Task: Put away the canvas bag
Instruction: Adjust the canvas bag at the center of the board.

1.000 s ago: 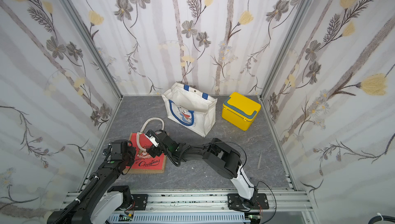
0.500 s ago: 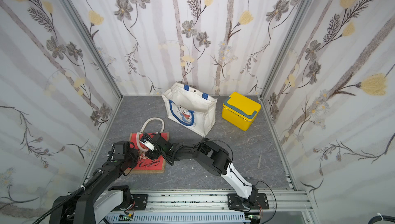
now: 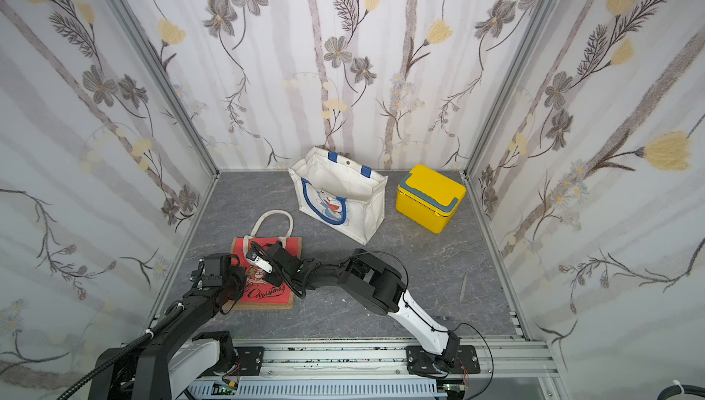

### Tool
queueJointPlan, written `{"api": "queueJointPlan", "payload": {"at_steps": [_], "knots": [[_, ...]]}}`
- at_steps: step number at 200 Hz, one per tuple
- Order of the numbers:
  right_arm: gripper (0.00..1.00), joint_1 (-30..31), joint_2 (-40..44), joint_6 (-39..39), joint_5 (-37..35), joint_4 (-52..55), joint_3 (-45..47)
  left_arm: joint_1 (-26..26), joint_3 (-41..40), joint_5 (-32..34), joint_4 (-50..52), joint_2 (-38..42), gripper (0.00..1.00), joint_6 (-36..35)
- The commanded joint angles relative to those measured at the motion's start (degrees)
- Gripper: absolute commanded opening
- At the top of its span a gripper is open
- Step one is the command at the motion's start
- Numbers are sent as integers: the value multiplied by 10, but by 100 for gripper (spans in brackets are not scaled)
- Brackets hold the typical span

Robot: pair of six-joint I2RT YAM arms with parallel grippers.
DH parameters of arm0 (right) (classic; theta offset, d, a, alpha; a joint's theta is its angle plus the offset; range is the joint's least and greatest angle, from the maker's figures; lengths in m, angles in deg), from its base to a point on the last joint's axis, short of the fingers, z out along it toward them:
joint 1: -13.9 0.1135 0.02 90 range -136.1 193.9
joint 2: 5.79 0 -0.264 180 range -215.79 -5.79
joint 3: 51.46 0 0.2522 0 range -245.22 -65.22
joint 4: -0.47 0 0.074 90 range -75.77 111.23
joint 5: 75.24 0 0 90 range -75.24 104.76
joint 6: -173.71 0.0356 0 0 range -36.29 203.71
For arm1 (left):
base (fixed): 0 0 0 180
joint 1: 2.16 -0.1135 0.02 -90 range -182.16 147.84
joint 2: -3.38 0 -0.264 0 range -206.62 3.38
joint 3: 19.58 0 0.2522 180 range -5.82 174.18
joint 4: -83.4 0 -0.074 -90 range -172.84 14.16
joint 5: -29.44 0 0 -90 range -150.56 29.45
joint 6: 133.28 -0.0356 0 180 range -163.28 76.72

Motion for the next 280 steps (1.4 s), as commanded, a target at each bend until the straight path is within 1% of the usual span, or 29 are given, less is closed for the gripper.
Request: {"api": "queueJointPlan", "payload": {"at_steps": [1,19,48,78,100,141,166,198,241,280], "knots": [[1,-5,10,8,-2,29,-4,-2,-1,9,24,0,0,28],[0,-12,25,30,15,28,-4,-2,-7,9,23,2,0,30],[0,-11,51,38,8,25,-3,-4,-11,13,25,3,0,27],[0,-14,68,49,-26,25,-8,-6,-9,8,24,4,0,23],[0,-20,61,51,-46,44,-35,-8,-9,7,27,7,0,18],[1,-32,57,46,-64,46,-68,-12,-13,4,29,11,0,14],[3,-41,41,41,-77,50,-96,-12,-15,-4,27,11,0,13],[5,-51,2,22,-113,59,-154,-12,-18,1,36,26,0,7],[6,-68,-42,25,-155,72,-229,-13,-21,-3,40,36,0,4],[8,-83,-75,35,-166,87,-278,-13,-26,-9,38,35,0,9]]}}
